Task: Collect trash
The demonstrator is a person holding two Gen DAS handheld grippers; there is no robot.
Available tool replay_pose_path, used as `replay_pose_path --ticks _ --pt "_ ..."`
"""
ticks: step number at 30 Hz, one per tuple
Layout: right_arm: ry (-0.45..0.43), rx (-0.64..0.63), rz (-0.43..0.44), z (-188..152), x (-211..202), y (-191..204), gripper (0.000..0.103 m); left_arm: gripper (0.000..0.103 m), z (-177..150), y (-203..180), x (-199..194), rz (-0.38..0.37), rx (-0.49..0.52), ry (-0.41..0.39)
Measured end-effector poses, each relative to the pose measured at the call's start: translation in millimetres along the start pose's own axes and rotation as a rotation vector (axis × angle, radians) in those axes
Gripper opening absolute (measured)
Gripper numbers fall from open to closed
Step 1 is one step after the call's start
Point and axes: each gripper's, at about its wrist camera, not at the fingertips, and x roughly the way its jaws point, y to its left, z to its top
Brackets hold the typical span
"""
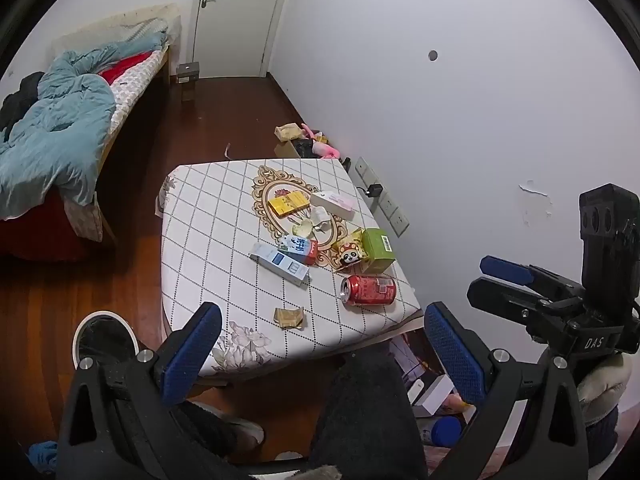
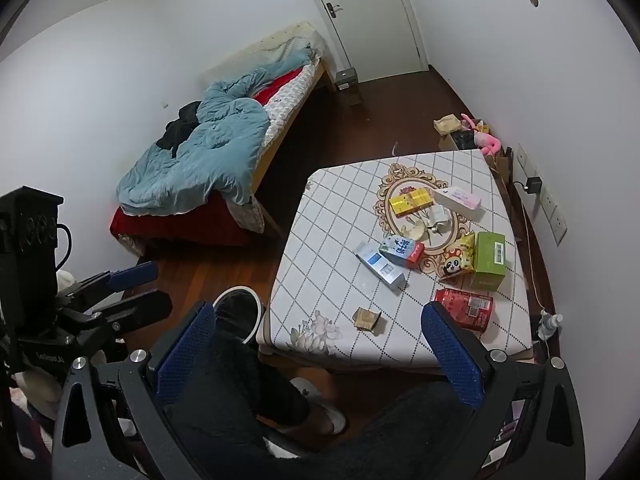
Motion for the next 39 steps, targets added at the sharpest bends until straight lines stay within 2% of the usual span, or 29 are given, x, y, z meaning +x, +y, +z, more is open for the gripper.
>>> replay_pose_path --ticks 39 --pt "0.015 -0.026 0.021 8.3 8.6 11.6 0.103 0.103 -0.4 13.1 -6.7 0.003 -0.038 -0.015"
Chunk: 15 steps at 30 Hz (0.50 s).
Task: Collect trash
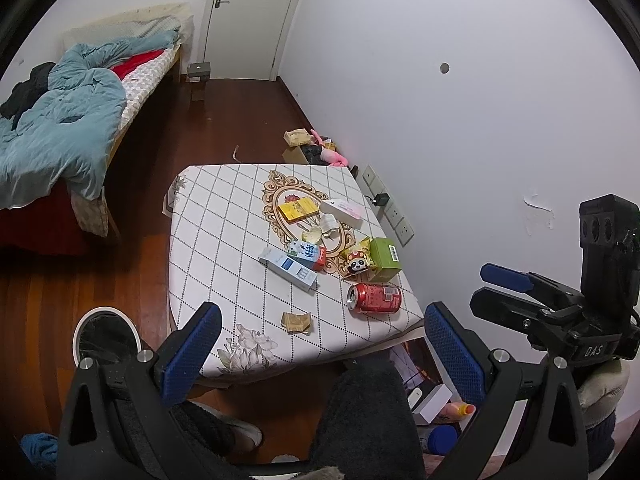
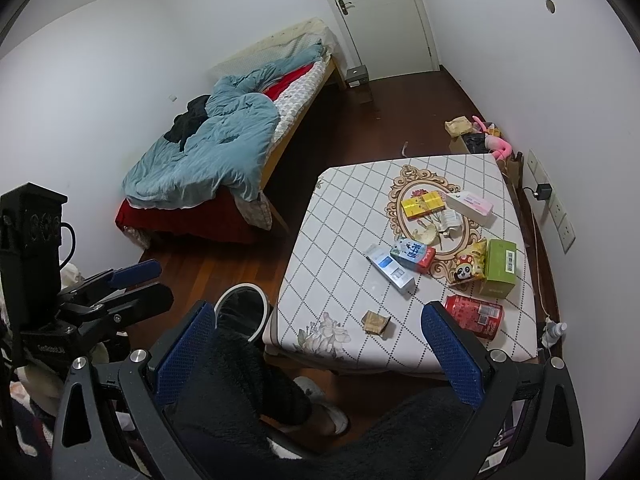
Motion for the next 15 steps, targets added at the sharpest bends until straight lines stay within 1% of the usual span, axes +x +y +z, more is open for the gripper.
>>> replay_pose_path --ticks 15 --pt "0.009 -0.002 -0.002 1.2 0.4 2.2 0.103 0.103 0.7 1.1 0.1 -0.006 -0.001 0.002"
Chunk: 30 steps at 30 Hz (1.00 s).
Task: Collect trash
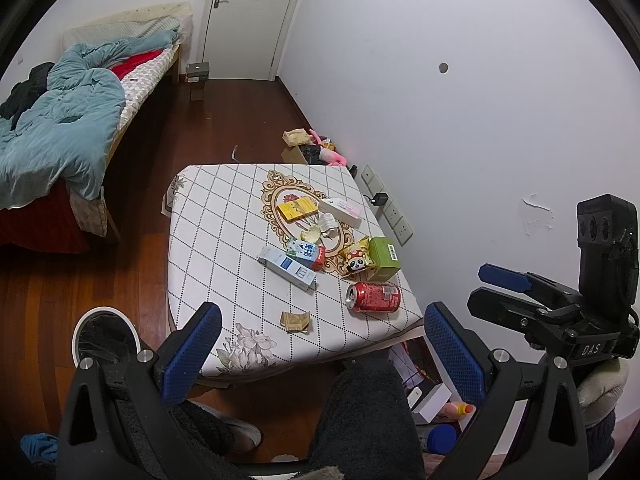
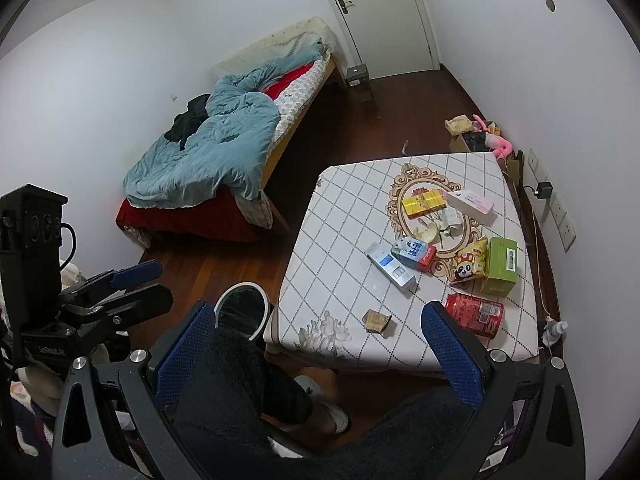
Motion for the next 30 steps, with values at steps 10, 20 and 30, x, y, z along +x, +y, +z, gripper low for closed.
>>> replay_pose_path --ticks 10,20,30 --pt "0.000 0.000 0.001 -0.9 0.2 -1.3 0.103 0.103 -1.6 -1.2 -0.7 -0.005 0.004 0.000" --pt "-0.001 0.001 -0.002 -0.5 0.3 0.1 0.103 0.103 -0.8 -0.4 -0.5 -0.004 0.005 -0.002" --pt "-0.003 0.000 -0.001 -0.4 -0.3 0.2 0.103 0.103 0.2 0.2 -2.1 -0.006 0.005 -0.002"
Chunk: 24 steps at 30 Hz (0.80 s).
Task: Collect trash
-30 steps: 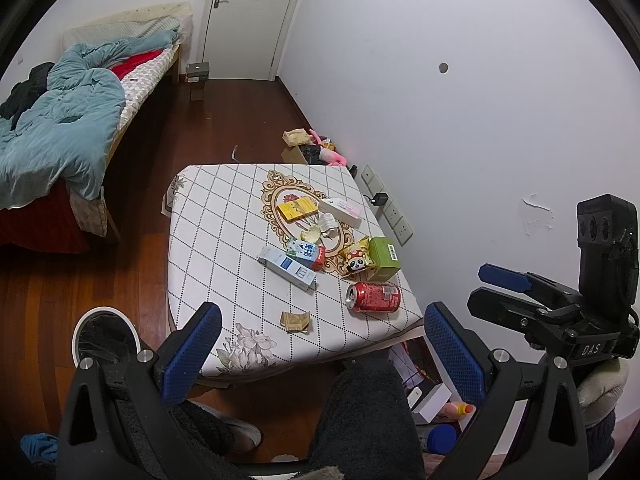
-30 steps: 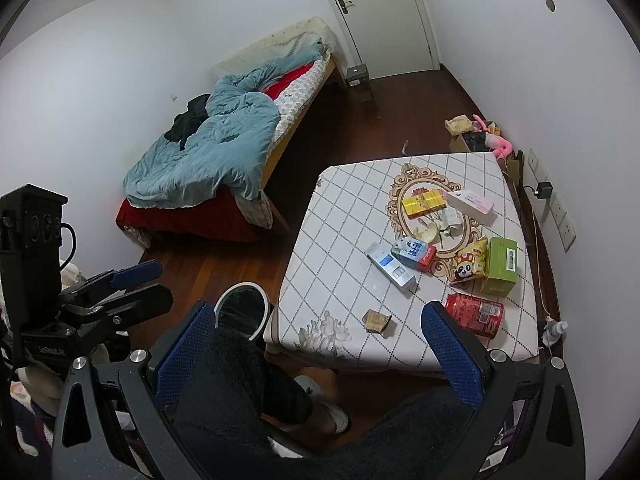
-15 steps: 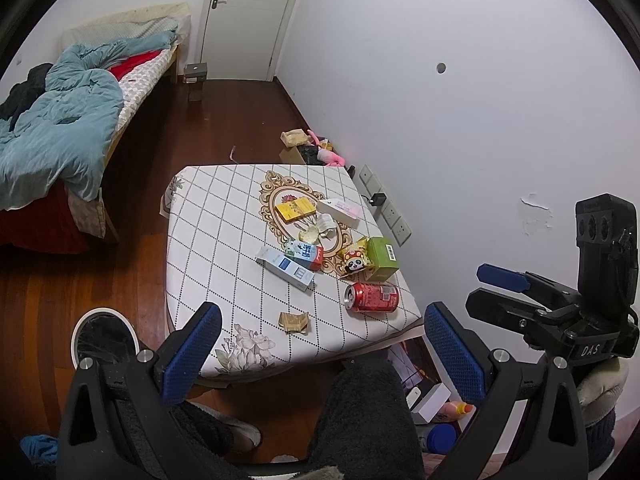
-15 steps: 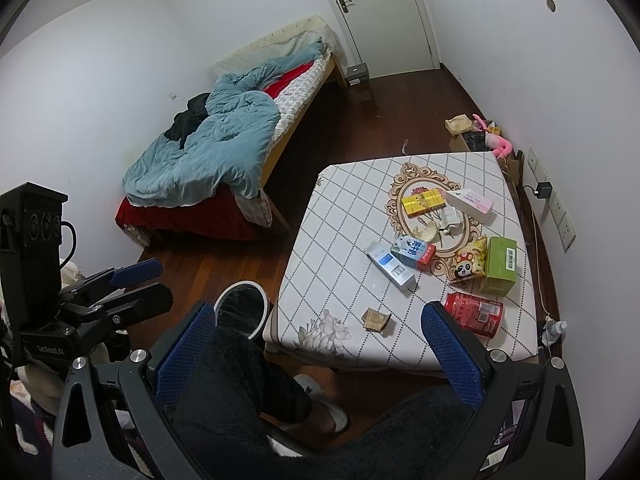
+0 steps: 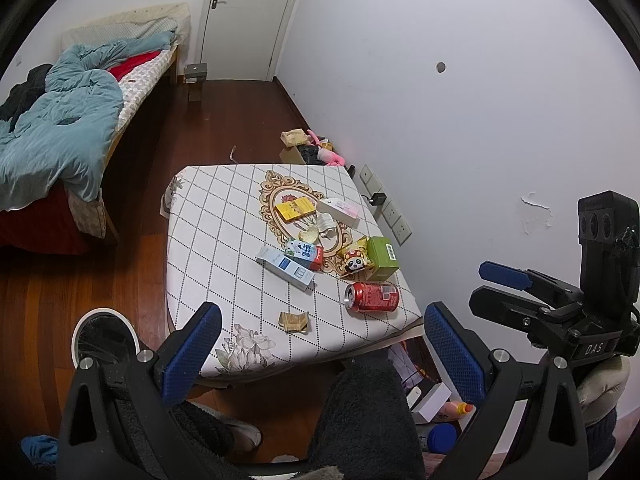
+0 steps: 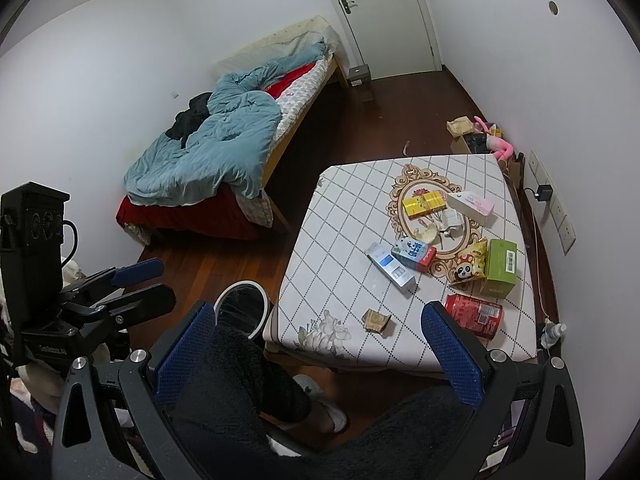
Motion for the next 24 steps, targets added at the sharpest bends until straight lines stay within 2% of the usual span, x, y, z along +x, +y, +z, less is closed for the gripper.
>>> replay_pose_path --ticks 24 --pt "0.001 0.000 0.002 -0.2 0.4 0.0 0.103 0.103 0.0 -1.9 3.1 0.001 0.001 0.009"
